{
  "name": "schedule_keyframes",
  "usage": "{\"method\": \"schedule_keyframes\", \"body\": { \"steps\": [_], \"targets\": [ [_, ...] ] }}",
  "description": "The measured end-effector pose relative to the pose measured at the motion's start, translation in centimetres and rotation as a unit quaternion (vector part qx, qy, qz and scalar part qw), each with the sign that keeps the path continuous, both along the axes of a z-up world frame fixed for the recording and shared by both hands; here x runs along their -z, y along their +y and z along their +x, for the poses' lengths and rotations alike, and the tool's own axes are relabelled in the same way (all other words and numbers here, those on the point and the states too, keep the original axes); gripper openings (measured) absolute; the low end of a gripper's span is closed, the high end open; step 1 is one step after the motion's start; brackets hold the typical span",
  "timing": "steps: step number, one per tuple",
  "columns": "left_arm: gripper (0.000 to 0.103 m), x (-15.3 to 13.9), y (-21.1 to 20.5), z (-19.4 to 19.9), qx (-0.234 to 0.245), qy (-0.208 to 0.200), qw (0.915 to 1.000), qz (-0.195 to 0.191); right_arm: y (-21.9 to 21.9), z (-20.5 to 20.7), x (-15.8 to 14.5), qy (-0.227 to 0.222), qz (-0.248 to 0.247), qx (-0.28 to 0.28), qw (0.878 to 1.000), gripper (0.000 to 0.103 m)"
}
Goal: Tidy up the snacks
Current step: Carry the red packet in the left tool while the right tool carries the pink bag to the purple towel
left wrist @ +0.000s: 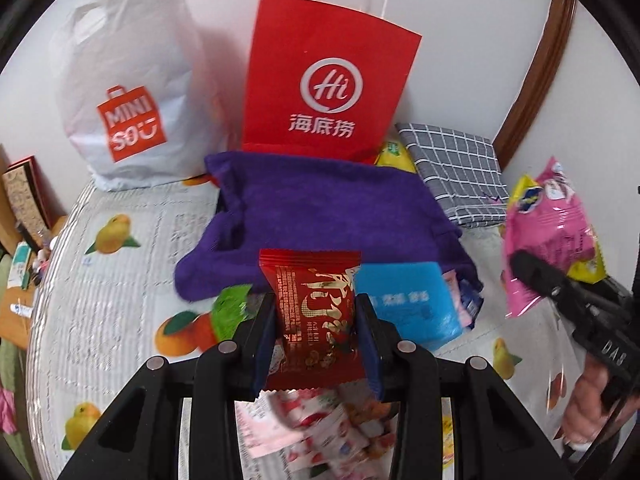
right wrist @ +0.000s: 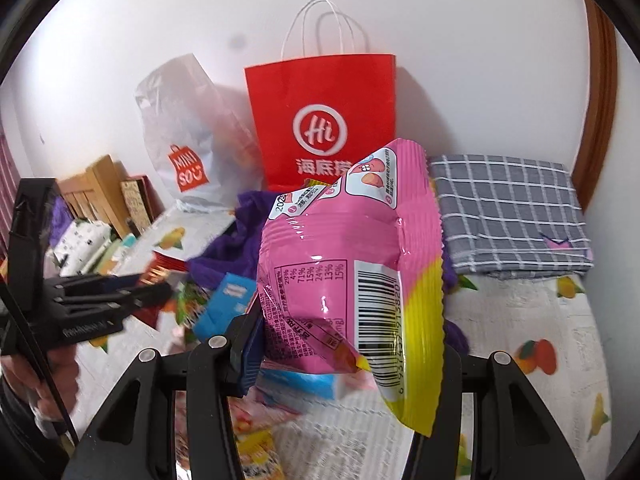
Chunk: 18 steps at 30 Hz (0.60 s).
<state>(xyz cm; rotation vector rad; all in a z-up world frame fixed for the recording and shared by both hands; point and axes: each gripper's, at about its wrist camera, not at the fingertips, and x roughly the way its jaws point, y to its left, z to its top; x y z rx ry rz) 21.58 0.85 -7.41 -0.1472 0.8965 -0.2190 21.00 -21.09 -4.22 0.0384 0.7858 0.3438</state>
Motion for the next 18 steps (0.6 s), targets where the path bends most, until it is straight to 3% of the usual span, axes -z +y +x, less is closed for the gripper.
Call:
{"method": "schedule_keyframes", "body": {
  "steps": [18],
  "targets": [
    [0.036, -1.7, -1.6, 8.7, 0.007, -0.011, 0.9998, 0.017, 1.0, 9.7, -0.2, 0.000, 0.005, 0.007, 1.000, 0.051]
  ]
}}
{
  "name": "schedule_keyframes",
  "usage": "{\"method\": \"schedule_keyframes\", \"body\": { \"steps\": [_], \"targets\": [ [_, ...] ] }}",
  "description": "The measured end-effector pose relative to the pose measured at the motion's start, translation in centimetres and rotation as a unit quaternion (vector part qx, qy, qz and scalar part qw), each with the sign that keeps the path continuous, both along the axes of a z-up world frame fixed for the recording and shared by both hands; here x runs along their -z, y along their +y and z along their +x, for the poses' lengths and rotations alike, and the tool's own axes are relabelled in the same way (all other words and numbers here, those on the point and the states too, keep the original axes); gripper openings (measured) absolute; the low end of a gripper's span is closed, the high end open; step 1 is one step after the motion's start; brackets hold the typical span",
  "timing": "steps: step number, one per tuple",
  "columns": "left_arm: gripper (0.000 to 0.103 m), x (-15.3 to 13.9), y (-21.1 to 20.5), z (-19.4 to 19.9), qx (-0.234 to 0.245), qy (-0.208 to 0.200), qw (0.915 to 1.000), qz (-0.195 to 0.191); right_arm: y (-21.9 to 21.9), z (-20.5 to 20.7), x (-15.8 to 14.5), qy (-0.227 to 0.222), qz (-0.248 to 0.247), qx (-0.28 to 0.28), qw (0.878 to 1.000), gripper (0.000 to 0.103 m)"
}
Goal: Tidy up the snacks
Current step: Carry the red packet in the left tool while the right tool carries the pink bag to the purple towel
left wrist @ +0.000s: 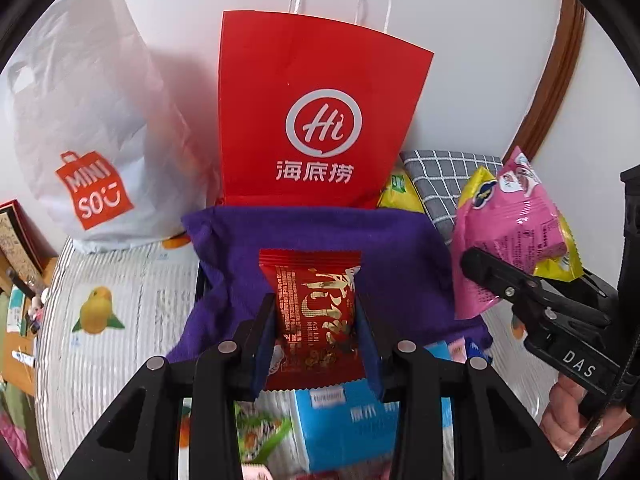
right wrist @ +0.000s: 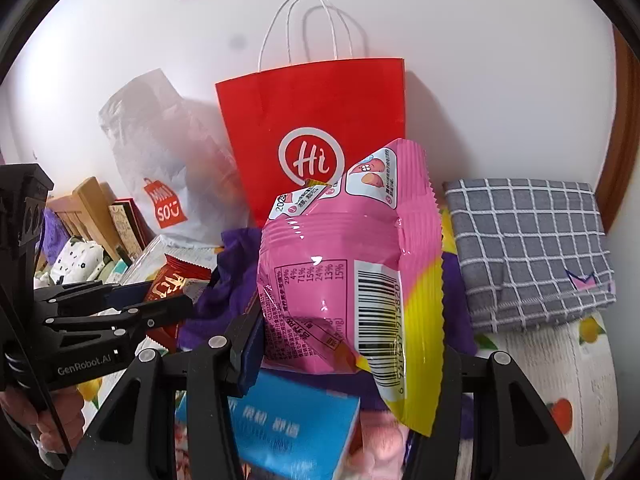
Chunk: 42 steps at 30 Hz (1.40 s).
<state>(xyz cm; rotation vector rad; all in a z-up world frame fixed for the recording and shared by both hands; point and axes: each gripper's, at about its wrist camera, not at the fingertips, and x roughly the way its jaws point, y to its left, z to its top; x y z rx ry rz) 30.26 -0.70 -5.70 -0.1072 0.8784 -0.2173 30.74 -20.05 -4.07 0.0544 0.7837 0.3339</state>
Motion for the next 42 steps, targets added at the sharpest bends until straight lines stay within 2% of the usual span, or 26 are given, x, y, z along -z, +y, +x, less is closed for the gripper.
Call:
{"method": "schedule_keyframes", "body": {
  "steps": [5, 11, 24, 37, 42],
  "targets": [
    [0.036, 0.8, 0.1, 2.7, 0.001, 0.005, 1.0000, 0.008, 0.6, 2.6, 0.7, 0.007, 0.004, -0.008, 1.000, 0.051],
    [0.036, 2.0, 1.0, 5.3, 0.001, 0.014, 0.9995, 0.027, 1.0, 4.9, 2.1, 0.008, -0.013, -0.013, 1.000, 0.051],
    [0.036, 5.8, 2.0, 10.5, 0.006, 0.043, 0.9974, 0.058, 1.5, 10.1, 7.2, 0.061, -0.023, -0.018, 0.998, 0.051],
    [0.036, 8.8, 2.2, 12.8, 0.006, 0.069, 0.9953, 0.067, 2.0, 11.1, 11.1, 0.107, -0.045, -0.025, 0.993, 0.051],
    [0.037, 9.6, 1.7, 13.5, 0.011, 0.091, 0.9942, 0.057, 1.7, 11.3, 12.1, 0.123, -0.048, -0.020, 0.991, 0.051]
  ]
}}
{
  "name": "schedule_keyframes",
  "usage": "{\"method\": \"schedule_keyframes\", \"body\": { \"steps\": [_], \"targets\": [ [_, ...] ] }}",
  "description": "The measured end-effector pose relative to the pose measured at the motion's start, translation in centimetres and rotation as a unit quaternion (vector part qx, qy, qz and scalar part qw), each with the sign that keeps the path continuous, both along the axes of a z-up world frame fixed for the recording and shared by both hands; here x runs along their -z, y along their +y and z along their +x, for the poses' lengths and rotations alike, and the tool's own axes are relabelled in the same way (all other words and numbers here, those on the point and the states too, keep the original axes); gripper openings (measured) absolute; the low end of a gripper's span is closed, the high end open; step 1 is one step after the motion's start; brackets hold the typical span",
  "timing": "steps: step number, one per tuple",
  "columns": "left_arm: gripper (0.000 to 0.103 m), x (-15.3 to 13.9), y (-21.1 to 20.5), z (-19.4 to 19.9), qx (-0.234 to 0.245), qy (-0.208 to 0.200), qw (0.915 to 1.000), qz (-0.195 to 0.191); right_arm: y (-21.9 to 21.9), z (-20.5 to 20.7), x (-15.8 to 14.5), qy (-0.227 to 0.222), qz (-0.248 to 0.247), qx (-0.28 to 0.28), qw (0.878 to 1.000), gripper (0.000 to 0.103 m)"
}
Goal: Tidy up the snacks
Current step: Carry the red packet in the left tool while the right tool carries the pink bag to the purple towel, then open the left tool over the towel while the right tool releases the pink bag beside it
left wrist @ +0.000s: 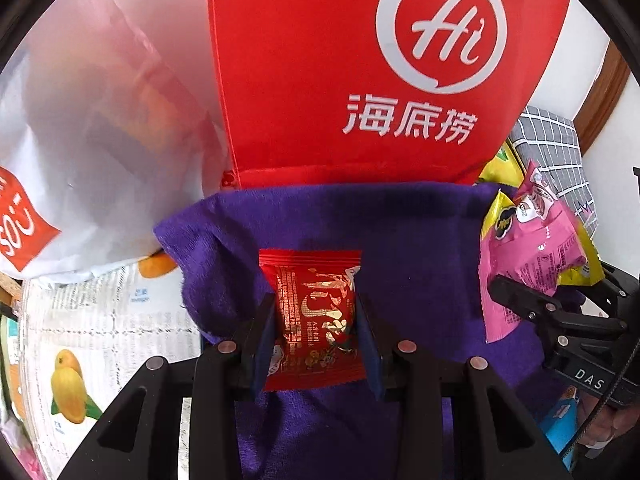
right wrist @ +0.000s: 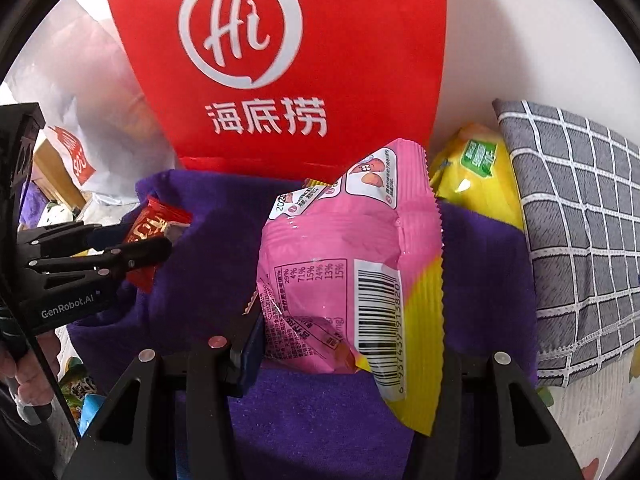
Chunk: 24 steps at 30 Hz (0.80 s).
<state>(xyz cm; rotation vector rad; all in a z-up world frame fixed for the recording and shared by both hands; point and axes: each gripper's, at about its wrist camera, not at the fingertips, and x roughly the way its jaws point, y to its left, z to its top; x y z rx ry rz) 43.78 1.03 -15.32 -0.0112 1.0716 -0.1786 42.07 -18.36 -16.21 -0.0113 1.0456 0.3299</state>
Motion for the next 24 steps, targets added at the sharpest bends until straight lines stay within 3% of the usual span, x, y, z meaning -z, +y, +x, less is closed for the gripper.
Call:
{"method": "schedule_keyframes", "body": {
  "steps": [20, 23, 24],
  "targets": [
    [0.039, 1.1, -0.5, 0.3, 0.005, 0.029, 0.9995, -0.014, 1.1, 0.7, 1.3, 0.016, -0.009, 0.005, 1.000, 0.056],
    [0.049, 1.1, -0.4, 0.4, 0.006, 0.032, 0.9993, -0.019, 1.2, 0.7, 1.4, 0.015, -0.015, 0.004, 1.000, 0.059],
    [0.057, 1.0, -0.4, 0.3, 0.007, 0.030, 0.9992, -0.026, 1.2, 0.7, 1.5, 0.015, -0.014, 0.004, 1.000, 0.061]
  ]
}}
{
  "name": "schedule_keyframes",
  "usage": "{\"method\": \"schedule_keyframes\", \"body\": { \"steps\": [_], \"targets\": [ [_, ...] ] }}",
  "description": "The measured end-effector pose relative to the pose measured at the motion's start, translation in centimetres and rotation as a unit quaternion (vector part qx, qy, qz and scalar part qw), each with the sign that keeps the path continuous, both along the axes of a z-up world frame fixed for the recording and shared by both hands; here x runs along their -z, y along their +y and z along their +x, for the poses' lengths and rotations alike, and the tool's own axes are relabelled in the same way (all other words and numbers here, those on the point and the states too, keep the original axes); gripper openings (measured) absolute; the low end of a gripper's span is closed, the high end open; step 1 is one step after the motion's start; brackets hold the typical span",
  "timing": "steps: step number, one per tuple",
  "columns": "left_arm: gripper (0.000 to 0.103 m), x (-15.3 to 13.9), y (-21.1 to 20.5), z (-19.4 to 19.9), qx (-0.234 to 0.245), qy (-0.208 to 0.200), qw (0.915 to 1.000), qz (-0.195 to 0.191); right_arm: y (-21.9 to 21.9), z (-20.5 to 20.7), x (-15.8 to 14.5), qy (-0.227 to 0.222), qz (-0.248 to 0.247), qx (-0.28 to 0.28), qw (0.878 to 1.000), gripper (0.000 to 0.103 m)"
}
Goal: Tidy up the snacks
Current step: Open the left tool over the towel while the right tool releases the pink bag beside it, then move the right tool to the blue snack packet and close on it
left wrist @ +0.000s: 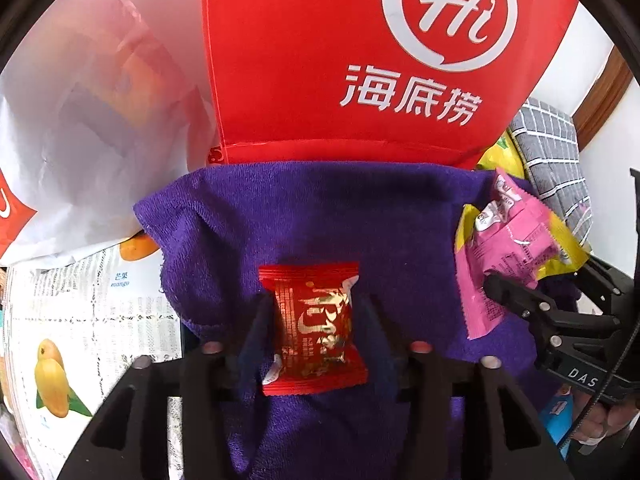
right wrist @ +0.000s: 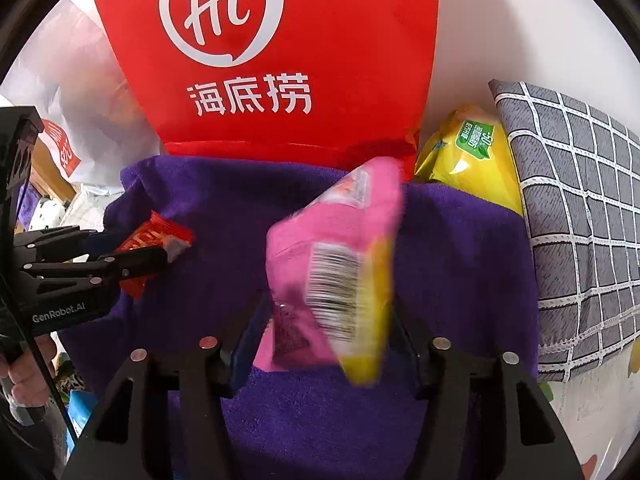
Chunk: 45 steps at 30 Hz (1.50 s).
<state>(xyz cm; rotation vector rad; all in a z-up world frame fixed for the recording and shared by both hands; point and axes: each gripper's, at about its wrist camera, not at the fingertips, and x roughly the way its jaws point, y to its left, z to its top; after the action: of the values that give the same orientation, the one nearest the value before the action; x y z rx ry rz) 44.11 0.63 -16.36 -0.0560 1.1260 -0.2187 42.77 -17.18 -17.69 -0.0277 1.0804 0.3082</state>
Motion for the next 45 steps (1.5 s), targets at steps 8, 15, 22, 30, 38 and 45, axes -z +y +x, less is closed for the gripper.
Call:
{"method": "schedule_keyframes", "body": {
  "steps": [8, 15, 22, 30, 38, 45],
  "targets": [
    [0.076, -2.5, -0.1, -1.6, -0.004, -0.039, 0.9992, -0.006, -0.6, -0.8, -1.6, -0.022, 0.012, -0.001, 1.000, 0.081],
    [0.077, -5.0, 0.3, -3.8, -0.013, -0.048, 0.9986, -0.015, -1.3, -3.0, -6.8, -0.091, 0.017, 0.021, 0.995, 0.083],
    [0.077, -7.3, 0.8, -7.1, -0.024, -0.061, 0.9976, -0.022, -1.9, -7.3, -10.8, -0.131, 0.016, 0.027, 0.991, 0.083],
    [0.077, -9.3, 0.6, -12.5, -0.013, -0.070, 0.9967, -0.040, -3.8, -13.4, -13.0, -0.141, 0.021, 0.054, 0.988, 0.083],
    [0.077, -10.1, 1.4, -17.6, -0.016, -0.084, 0.9963, 0.000, -5.9, -19.1, -10.7, -0.106, 0.019, 0.077, 0.991, 0.083],
    [0.077, -9.3, 3.4, -20.8, -0.038, -0.077, 0.9963, -0.003, -8.2, -22.1, -8.9, -0.090, 0.016, 0.101, 0.991, 0.083]
  ]
}}
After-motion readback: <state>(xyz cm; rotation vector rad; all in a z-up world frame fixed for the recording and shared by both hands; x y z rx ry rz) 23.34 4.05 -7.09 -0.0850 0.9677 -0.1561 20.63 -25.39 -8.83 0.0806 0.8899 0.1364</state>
